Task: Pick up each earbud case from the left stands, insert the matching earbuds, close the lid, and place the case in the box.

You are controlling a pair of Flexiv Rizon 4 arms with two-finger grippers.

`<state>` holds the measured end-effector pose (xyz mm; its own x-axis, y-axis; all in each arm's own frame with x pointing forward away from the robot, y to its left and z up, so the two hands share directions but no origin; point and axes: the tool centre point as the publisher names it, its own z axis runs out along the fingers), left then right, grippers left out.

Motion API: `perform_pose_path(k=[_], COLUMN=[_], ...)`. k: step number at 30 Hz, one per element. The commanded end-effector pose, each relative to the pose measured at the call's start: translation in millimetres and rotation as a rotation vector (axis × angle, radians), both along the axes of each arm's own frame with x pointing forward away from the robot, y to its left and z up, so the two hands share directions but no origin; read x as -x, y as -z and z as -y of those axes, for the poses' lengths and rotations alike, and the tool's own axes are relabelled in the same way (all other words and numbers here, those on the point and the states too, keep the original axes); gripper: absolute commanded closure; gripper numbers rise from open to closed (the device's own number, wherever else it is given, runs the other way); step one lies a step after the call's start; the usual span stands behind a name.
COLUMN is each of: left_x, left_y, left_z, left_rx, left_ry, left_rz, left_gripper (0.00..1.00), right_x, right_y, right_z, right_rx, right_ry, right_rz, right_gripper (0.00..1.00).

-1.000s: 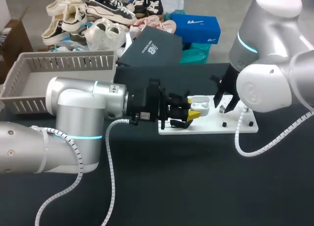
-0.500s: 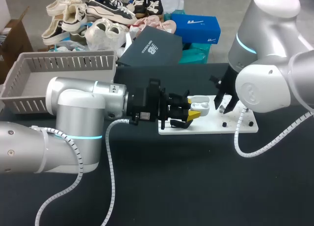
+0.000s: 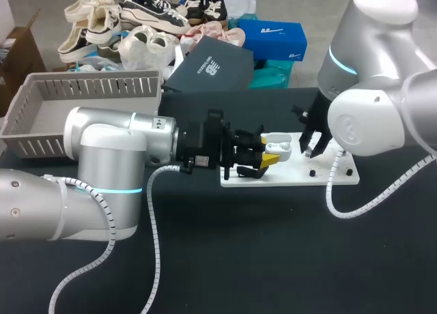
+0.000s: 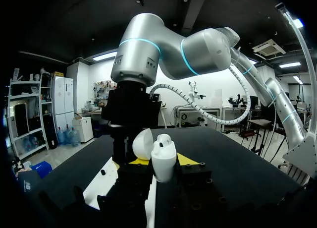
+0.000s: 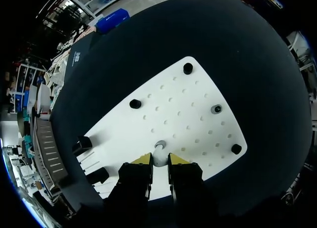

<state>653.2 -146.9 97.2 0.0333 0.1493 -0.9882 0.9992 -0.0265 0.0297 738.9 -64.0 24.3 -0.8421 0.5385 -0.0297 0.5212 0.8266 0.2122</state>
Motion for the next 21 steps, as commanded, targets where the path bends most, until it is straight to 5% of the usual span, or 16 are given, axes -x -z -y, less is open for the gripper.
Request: perform_pose_path(k=[1,12,21], left_x=[0.3,0.3,0.3], left_y=[0.9,0.9,0.9], left_z=[1,1,1], left_rx=[0.002,0.002,0.002], left_ry=[-0.003,-0.003,-0.003], left_rz=[0.002,0.002,0.002], left_gripper=[1.00,1.00,1.00], right_x=[6.3,23.4,52.5], right_y=[-7,-46,-104], right_z=[2,10,8], right_rx=[-0.005,-0.058,-0.028], right_ry=[-0.002,-0.002,-0.029], right_rz=[0.005,0.054,0.207], right_gripper=[1.00,1.00,1.00])
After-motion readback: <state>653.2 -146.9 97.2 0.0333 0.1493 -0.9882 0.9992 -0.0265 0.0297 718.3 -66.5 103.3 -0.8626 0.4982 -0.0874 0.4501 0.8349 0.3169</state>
